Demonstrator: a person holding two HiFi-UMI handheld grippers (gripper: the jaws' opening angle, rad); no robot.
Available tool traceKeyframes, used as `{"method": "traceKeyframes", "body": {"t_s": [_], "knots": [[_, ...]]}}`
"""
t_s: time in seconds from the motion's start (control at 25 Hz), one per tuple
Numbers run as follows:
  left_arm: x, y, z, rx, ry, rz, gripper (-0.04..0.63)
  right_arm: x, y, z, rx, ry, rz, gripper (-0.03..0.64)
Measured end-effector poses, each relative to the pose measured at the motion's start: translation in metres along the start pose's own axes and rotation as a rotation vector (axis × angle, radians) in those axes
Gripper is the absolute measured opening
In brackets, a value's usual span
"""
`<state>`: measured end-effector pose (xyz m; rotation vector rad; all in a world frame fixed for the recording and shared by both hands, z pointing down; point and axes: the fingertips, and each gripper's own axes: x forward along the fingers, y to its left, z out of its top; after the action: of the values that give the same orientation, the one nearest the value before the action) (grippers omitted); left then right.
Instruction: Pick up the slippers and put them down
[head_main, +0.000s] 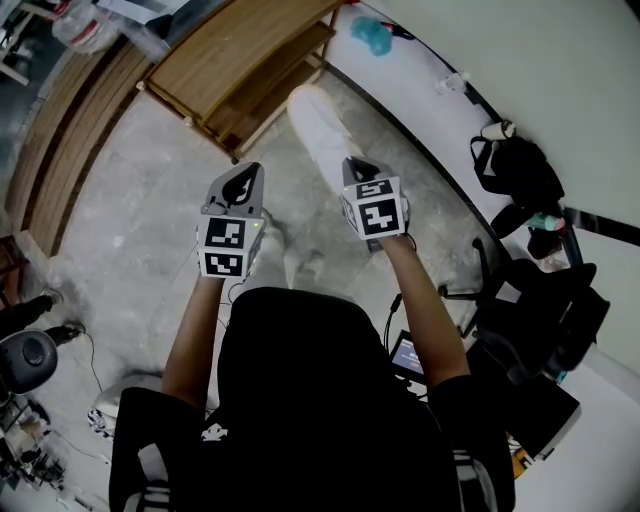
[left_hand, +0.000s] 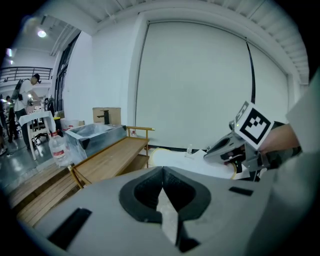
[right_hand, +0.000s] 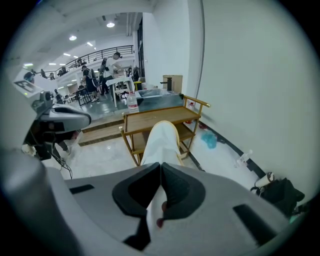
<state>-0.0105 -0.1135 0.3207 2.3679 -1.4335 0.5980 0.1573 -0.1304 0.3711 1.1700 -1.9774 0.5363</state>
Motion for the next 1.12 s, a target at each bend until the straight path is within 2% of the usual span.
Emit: {"method": "traceKeyframes", "body": {"t_s": [0.36,0.72,1.12], "knots": [[-0.036,-0.050,-0.014,0.028,-0.016,0.015,0.005,-0.046,0.000,-0.045,0.018,-0.034,-0.008,0.005],[-0.060,-0.104,-0.043,0.053,0.016,0.017,0.005,-0.075,-0.001,-0.092,0.027,-0.039,0.007,0.005],[-0.066,-0.111,-0.067,0.063,0.078,0.007,0.005,-0.068,0.008,-0.116,0.056,-0.014,0.029,0.005]]}}
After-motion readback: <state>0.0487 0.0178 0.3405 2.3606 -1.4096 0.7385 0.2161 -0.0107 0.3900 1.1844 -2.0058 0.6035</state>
